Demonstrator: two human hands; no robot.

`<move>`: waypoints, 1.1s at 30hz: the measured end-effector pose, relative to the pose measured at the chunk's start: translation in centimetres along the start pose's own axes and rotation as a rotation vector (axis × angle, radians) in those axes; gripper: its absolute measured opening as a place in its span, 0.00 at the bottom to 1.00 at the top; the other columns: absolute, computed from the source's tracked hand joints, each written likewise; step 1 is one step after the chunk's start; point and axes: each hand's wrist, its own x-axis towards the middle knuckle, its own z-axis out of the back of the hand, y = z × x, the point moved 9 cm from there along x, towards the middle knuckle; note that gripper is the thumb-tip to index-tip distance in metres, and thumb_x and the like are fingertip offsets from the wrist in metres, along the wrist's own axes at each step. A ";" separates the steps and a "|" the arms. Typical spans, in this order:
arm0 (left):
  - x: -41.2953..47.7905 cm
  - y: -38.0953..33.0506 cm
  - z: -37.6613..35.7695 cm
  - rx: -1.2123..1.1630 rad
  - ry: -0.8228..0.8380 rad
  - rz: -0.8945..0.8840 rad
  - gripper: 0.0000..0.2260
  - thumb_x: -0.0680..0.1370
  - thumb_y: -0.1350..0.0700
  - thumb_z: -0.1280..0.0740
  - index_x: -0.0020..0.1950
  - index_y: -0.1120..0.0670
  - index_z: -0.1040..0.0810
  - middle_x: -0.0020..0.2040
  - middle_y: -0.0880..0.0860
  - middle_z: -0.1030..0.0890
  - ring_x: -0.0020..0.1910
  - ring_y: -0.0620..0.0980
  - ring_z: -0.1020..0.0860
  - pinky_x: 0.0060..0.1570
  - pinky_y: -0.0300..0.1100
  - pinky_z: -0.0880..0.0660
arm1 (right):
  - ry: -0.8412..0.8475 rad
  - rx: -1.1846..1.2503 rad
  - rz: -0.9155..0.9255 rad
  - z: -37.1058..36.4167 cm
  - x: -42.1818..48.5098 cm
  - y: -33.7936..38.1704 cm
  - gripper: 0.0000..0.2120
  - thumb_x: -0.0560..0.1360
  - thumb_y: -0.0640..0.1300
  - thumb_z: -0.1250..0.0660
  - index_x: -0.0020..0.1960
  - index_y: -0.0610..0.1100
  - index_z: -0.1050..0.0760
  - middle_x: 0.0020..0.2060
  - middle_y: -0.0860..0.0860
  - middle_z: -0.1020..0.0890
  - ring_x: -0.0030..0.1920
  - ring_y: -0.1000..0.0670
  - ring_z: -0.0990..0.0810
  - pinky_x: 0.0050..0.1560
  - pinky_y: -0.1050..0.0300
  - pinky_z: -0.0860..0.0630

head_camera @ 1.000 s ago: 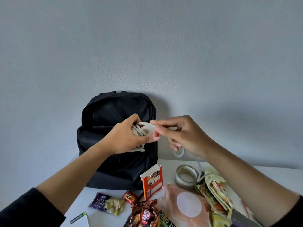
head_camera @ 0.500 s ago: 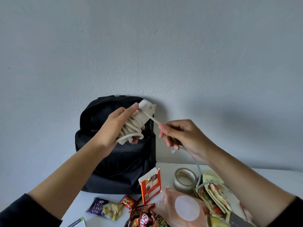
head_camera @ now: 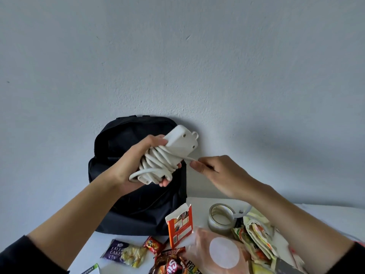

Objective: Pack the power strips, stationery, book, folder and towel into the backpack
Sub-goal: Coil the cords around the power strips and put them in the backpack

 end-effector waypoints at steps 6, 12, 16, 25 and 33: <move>-0.2 0.2 0.7 0.475 0.099 0.012 0.27 0.69 0.46 0.27 0.64 0.57 0.25 0.49 0.64 0.19 0.40 0.59 0.20 0.37 0.46 0.23 | 0.145 -0.242 -0.065 -0.7 0.7 -0.9 0.39 0.66 0.81 0.40 0.39 0.42 0.24 0.30 0.49 0.29 0.31 0.50 0.35 0.33 0.53 0.41; 0.0 4.4 -1.5 1.028 0.137 0.157 0.27 0.75 0.47 0.23 0.69 0.44 0.32 0.50 0.49 0.16 0.42 0.44 0.16 0.44 0.40 0.19 | 0.185 0.287 -0.168 -0.8 1.2 -1.8 0.15 0.71 0.39 0.22 0.30 0.45 0.25 0.25 0.55 0.30 0.27 0.56 0.35 0.29 0.64 0.37; 0.8 5.7 -1.4 0.986 0.025 0.096 0.23 0.75 0.40 0.26 0.67 0.41 0.28 0.50 0.48 0.15 0.46 0.44 0.16 0.52 0.45 0.19 | 0.166 0.308 -0.149 -1.3 0.8 -0.6 0.09 0.72 0.39 0.24 0.35 0.42 0.20 0.26 0.53 0.26 0.27 0.58 0.31 0.31 0.62 0.34; 0.4 4.8 0.9 0.803 -0.329 -0.061 0.32 0.66 0.24 0.31 0.51 0.50 0.27 0.43 0.52 0.14 0.41 0.48 0.14 0.44 0.50 0.17 | -0.144 0.221 0.061 0.0 -0.9 2.5 0.19 0.84 0.51 0.39 0.35 0.50 0.23 0.48 0.56 0.28 0.35 0.58 0.27 0.38 0.66 0.34; -0.4 6.3 1.8 0.179 -0.515 0.074 0.21 0.78 0.42 0.31 0.50 0.61 0.26 0.38 0.60 0.17 0.32 0.59 0.18 0.32 0.48 0.22 | -0.156 0.525 0.128 -2.2 -3.8 0.2 0.11 0.81 0.45 0.32 0.62 0.52 0.20 0.47 0.55 0.25 0.37 0.51 0.20 0.40 0.63 0.24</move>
